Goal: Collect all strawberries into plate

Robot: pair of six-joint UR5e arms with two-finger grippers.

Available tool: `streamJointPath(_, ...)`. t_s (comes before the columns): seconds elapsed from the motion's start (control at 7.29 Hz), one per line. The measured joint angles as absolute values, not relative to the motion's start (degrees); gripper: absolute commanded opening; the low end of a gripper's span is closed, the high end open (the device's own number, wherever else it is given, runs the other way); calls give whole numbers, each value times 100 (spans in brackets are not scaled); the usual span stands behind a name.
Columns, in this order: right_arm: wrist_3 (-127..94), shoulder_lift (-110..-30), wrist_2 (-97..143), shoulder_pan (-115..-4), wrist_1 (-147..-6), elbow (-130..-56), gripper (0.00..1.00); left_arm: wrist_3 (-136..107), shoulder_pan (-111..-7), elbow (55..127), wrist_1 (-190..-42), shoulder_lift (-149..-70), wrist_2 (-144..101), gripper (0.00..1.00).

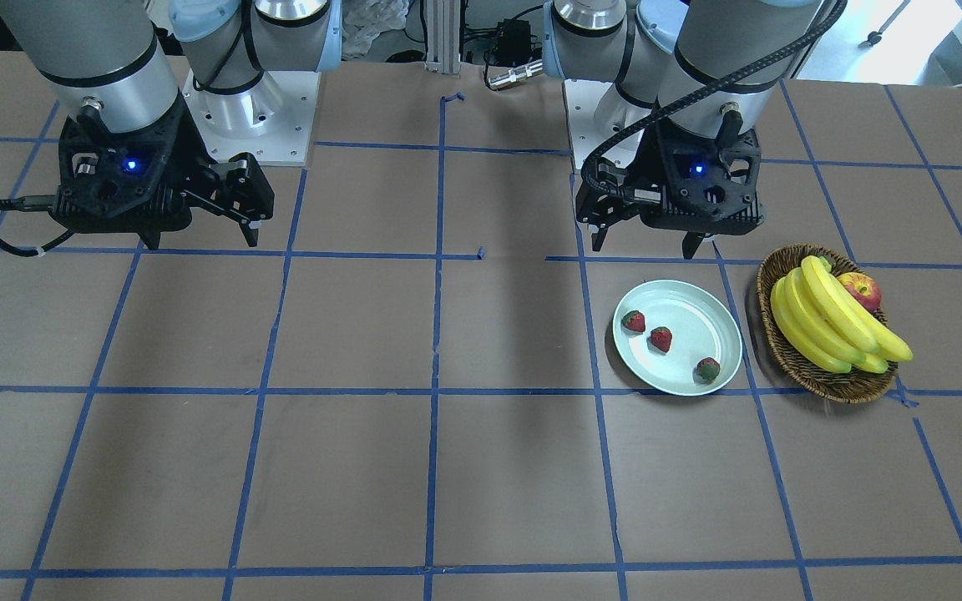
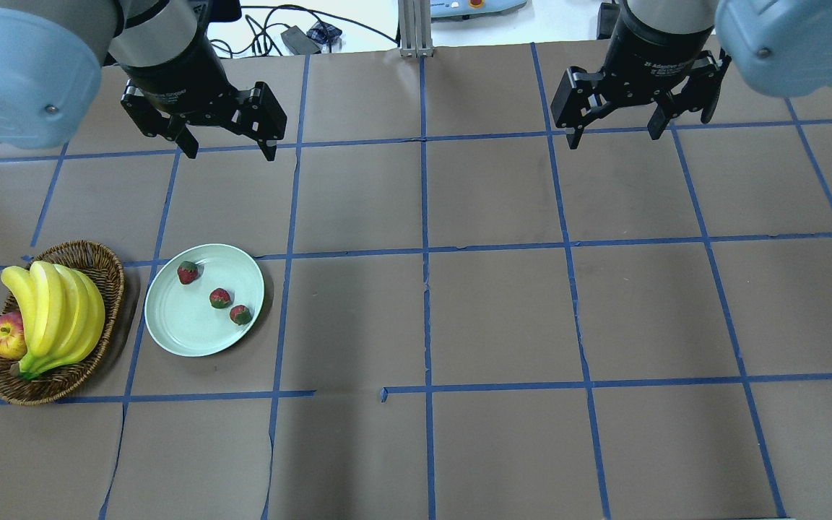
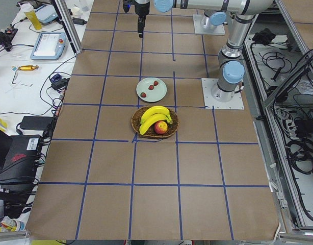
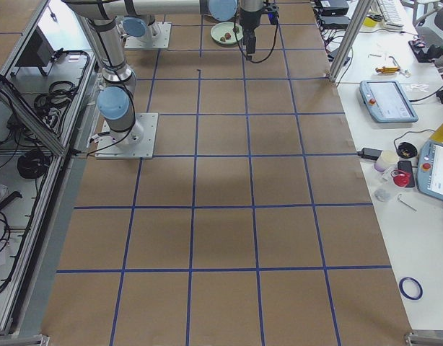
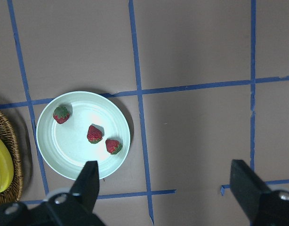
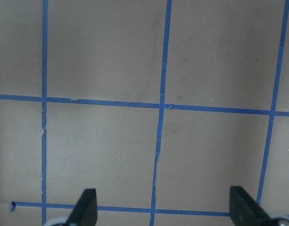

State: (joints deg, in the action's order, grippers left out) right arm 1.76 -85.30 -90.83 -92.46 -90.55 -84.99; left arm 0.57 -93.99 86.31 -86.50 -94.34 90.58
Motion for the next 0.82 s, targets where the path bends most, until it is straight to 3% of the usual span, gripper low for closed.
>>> streamJointPath(0.82, 189, -8537, -9100, -9236, -9040, -8493, 100, 74, -9419, 8736, -8640, -9413, 9061, 100)
